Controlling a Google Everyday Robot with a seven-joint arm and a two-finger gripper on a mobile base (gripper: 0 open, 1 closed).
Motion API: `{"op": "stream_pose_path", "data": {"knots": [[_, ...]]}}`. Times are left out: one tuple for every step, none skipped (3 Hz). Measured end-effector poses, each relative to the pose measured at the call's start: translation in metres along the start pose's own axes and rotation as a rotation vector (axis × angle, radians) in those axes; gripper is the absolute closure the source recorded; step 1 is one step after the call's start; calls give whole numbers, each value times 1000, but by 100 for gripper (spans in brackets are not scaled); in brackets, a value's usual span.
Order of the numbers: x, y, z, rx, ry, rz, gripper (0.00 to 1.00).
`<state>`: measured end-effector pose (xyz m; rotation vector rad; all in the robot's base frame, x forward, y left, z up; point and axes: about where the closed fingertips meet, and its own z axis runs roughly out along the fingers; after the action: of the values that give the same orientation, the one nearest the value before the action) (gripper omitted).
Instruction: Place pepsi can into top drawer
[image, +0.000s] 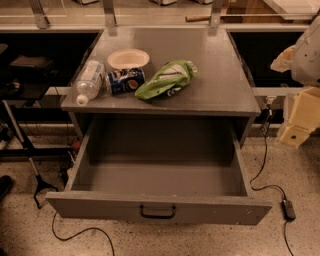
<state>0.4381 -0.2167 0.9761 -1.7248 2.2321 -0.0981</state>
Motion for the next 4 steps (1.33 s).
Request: {"op": "stream_pose_path", "data": {"knots": [[-1, 0, 0, 2, -1, 0, 0], [-28, -8, -10, 46, -38, -10, 0], [-80, -21, -23, 99, -138, -22, 0], [-151, -34, -21, 102, -288, -41, 0]]}}
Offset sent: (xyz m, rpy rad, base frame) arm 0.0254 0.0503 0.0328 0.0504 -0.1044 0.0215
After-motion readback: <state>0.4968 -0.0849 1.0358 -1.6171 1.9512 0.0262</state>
